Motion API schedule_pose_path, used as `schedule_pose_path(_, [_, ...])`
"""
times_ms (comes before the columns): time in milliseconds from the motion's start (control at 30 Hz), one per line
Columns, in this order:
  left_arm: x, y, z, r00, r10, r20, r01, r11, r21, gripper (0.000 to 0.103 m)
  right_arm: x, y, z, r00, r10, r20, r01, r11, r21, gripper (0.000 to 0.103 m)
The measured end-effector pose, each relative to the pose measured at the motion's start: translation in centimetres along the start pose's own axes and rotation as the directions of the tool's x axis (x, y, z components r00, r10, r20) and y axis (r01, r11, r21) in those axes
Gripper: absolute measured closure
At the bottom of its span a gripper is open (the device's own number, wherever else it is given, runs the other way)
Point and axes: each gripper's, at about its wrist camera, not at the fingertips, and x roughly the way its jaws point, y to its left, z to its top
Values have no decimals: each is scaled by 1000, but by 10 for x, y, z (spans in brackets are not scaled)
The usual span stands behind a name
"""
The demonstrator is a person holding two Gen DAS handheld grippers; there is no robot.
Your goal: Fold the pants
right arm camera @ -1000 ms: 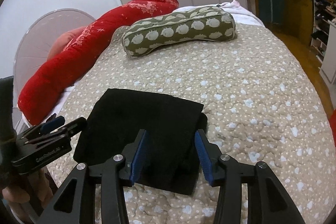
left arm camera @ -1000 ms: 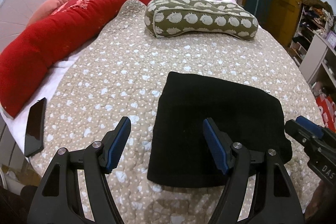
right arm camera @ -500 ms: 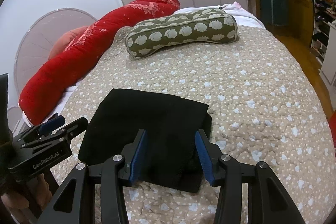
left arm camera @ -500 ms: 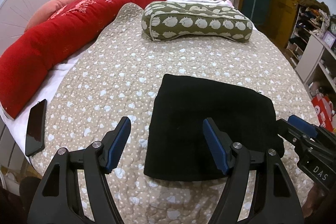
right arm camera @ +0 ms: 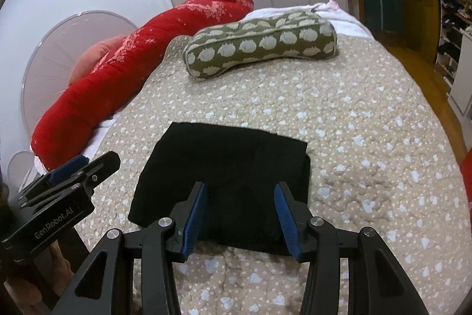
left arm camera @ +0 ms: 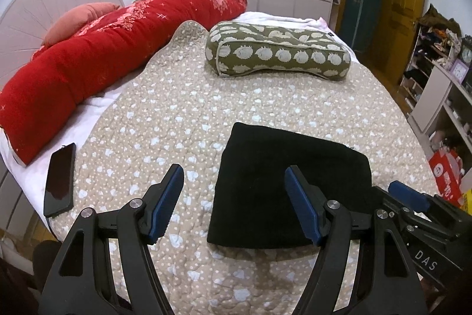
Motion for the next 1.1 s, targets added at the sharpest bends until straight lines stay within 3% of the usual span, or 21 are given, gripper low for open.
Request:
schedule_pose_path(300, [6, 1, -9, 1000, -15, -7, 15, 1000, -1, 32, -4, 11, 0, 1000, -6, 27, 8, 998, -68, 57])
schedule_pose_path(733, [46, -1, -16, 995, -36, -88, 39, 998, 40, 32, 33, -17, 6, 1000, -2, 12, 2, 998, 62, 57])
schedule_pose_path(1100, [70, 9, -14, 985, -111, -134, 108, 994, -30, 30, 46, -21, 6, 1000, -22, -15, 23, 999, 45, 57])
